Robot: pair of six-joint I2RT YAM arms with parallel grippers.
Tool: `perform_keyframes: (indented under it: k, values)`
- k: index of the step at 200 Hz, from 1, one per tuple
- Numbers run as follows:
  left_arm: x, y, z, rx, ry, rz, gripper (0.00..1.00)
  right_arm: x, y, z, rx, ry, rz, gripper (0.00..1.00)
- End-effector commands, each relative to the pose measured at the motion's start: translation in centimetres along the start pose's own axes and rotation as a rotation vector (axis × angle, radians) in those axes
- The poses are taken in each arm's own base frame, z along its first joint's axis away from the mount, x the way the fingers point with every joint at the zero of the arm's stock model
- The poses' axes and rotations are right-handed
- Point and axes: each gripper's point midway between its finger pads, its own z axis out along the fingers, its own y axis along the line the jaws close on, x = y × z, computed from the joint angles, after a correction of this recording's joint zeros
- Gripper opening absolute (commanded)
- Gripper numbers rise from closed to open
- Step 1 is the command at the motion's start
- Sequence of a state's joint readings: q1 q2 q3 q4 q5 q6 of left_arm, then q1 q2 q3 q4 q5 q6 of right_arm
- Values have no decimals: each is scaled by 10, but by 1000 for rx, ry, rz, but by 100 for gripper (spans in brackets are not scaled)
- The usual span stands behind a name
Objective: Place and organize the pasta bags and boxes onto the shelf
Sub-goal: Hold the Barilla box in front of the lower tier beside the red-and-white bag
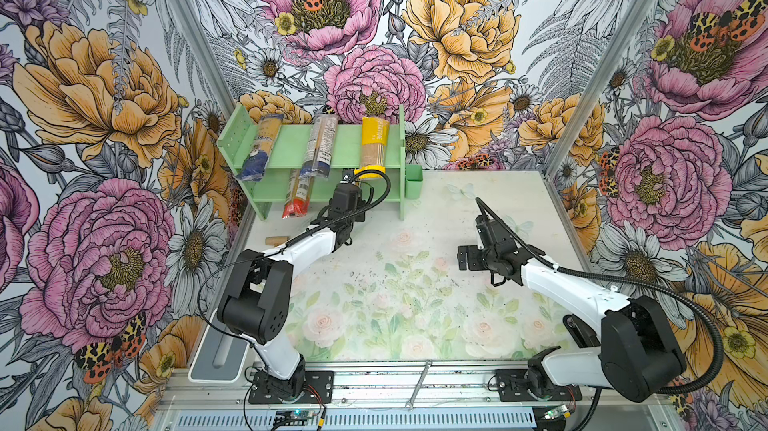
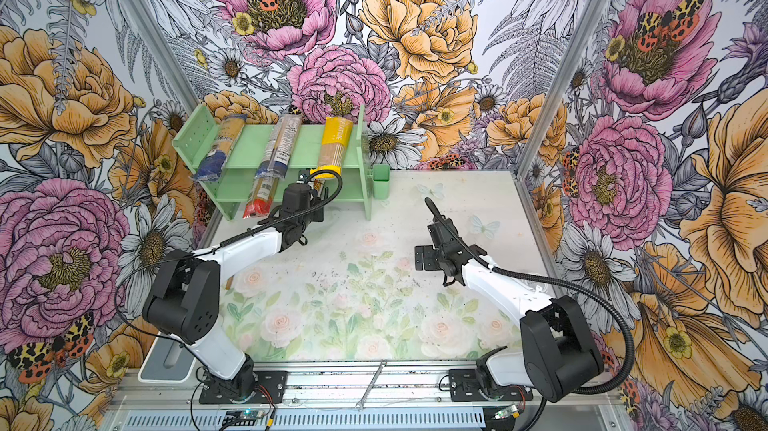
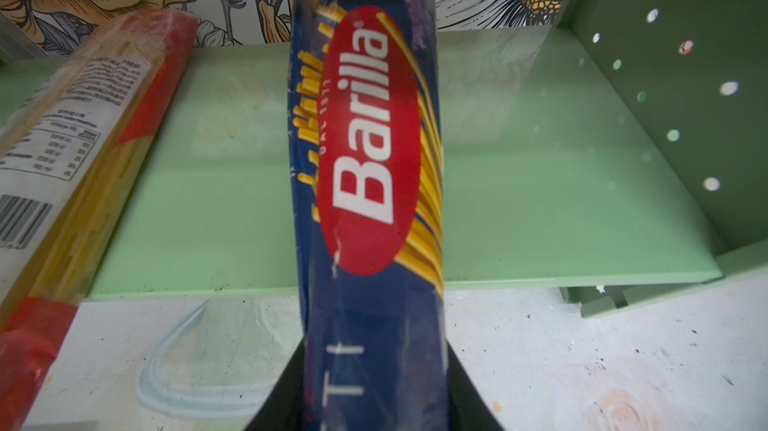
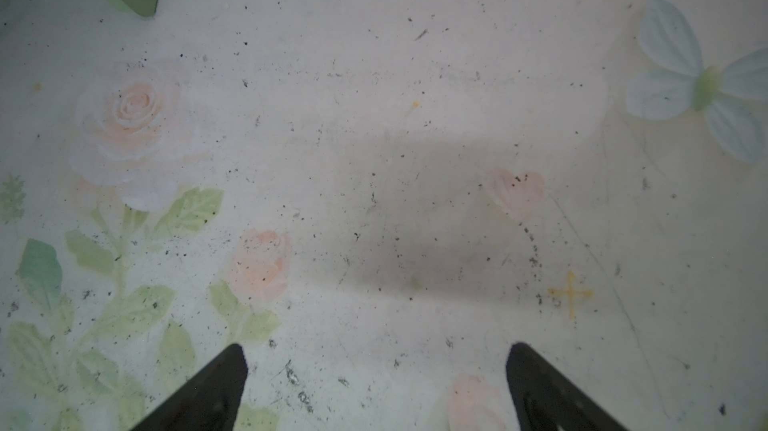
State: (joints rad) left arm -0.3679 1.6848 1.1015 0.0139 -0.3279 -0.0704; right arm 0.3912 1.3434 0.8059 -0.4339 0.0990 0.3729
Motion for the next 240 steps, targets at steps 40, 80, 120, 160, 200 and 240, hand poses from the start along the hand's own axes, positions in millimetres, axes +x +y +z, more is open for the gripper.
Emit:
perform_keyframes:
  k: [40, 80, 120, 160, 200, 240]
  values:
    - [-75, 5, -18, -4, -243, -78, 28, -5, -5, -6, 21, -22, 2, 100]
    - [-71, 6, -17, -8, -235, -83, 34, -4, -6, -7, 21, -22, 2, 100]
    - [-68, 7, -17, -10, -228, -87, 35, -3, -6, -6, 24, -21, 1, 99]
    - [-66, 8, -18, -15, -226, -86, 37, -2, -6, -5, 25, -16, 3, 100]
    - [-64, 8, -19, -21, -224, -85, 40, -2, -7, -5, 28, -14, 2, 100]
    - [-63, 10, -20, -27, -223, -84, 42, -2, -7, -5, 27, -15, 4, 100]
